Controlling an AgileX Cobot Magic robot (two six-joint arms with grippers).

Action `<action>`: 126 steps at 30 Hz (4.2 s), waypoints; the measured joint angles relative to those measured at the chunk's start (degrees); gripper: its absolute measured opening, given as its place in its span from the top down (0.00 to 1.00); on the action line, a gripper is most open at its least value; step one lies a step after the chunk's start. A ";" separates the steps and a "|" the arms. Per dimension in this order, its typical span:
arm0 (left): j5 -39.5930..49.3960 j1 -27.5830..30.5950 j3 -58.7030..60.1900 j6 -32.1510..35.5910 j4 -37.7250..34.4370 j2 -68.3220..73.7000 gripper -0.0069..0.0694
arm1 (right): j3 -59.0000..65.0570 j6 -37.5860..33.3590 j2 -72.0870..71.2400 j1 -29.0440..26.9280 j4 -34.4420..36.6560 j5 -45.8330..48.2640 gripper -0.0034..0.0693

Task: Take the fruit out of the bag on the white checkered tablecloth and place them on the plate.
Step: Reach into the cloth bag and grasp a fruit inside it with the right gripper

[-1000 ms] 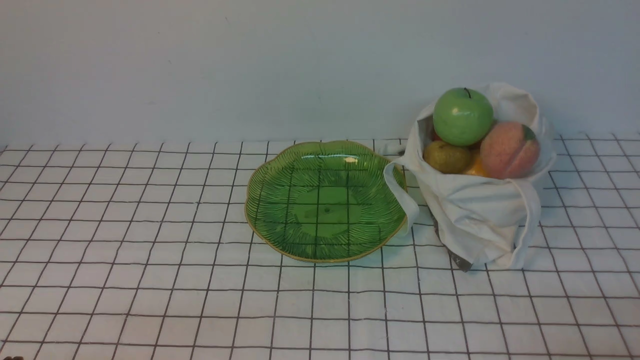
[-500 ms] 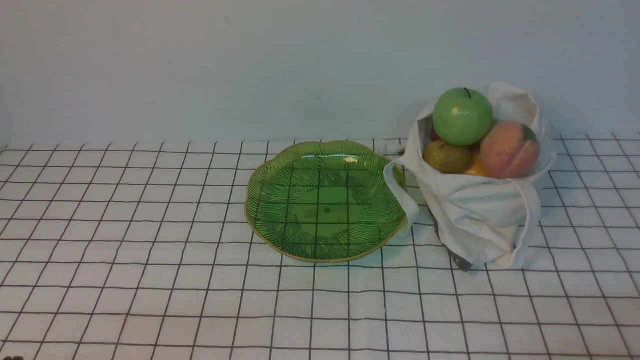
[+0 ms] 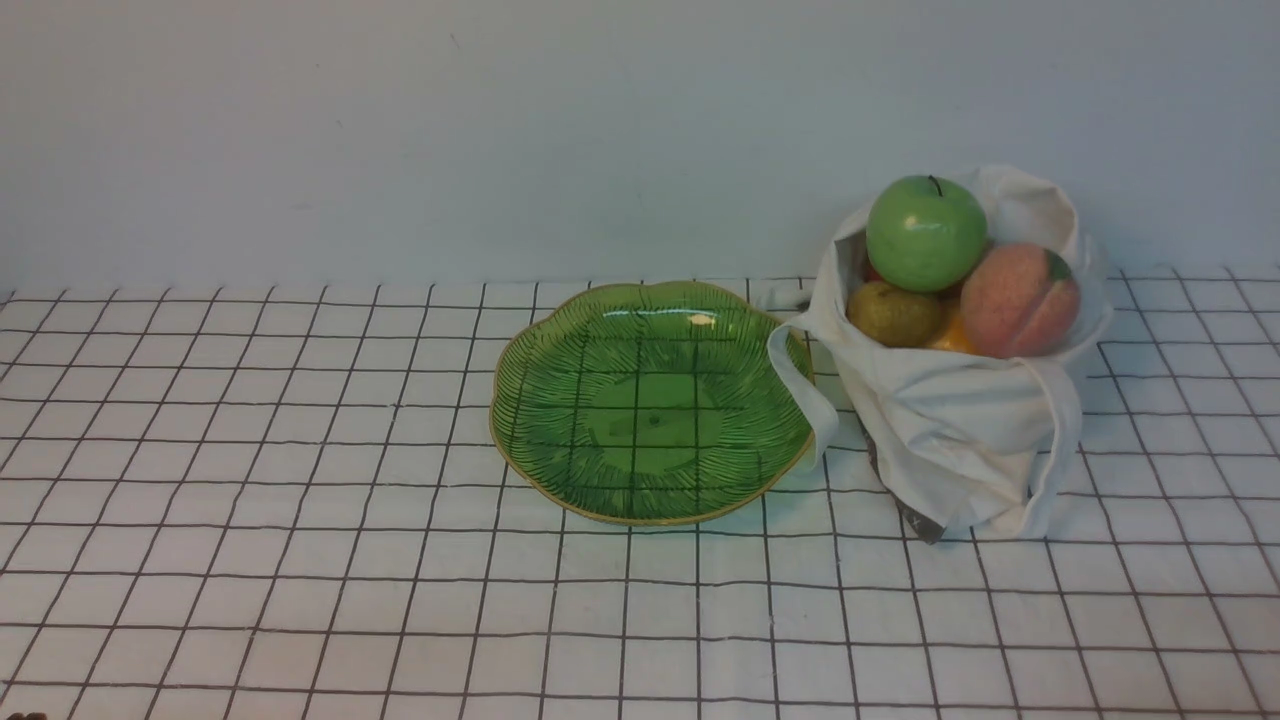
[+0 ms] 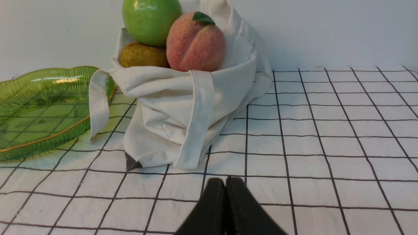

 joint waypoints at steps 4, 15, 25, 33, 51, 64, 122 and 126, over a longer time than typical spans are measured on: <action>0.00 0.00 0.00 0.00 0.00 0.00 0.92 | 0.13 3.08 0.00 0.00 3.59 -1.81 0.97; 0.00 0.00 0.00 0.00 0.00 0.00 0.92 | 0.13 19.15 0.00 0.00 32.26 -6.68 0.97; 0.00 0.00 0.00 0.00 0.00 0.00 0.92 | -12.71 5.59 2.30 0.00 24.38 -4.91 0.97; 0.00 0.00 0.00 0.00 0.00 0.00 0.92 | -33.44 5.93 28.19 0.00 4.29 15.30 0.97; 0.00 0.00 0.00 0.00 0.00 0.00 0.92 | -67.33 -4.17 82.05 10.45 9.73 18.41 0.68; 0.00 0.00 0.00 0.00 0.00 0.00 0.92 | -86.56 -1.80 102.76 10.74 6.31 15.25 0.00; 0.00 0.00 0.00 0.00 0.00 0.00 0.92 | -89.71 8.68 106.13 10.74 -5.49 15.41 0.61; 0.00 0.00 0.00 0.00 0.00 0.00 0.92 | -89.92 8.62 105.89 10.74 -5.73 13.10 0.29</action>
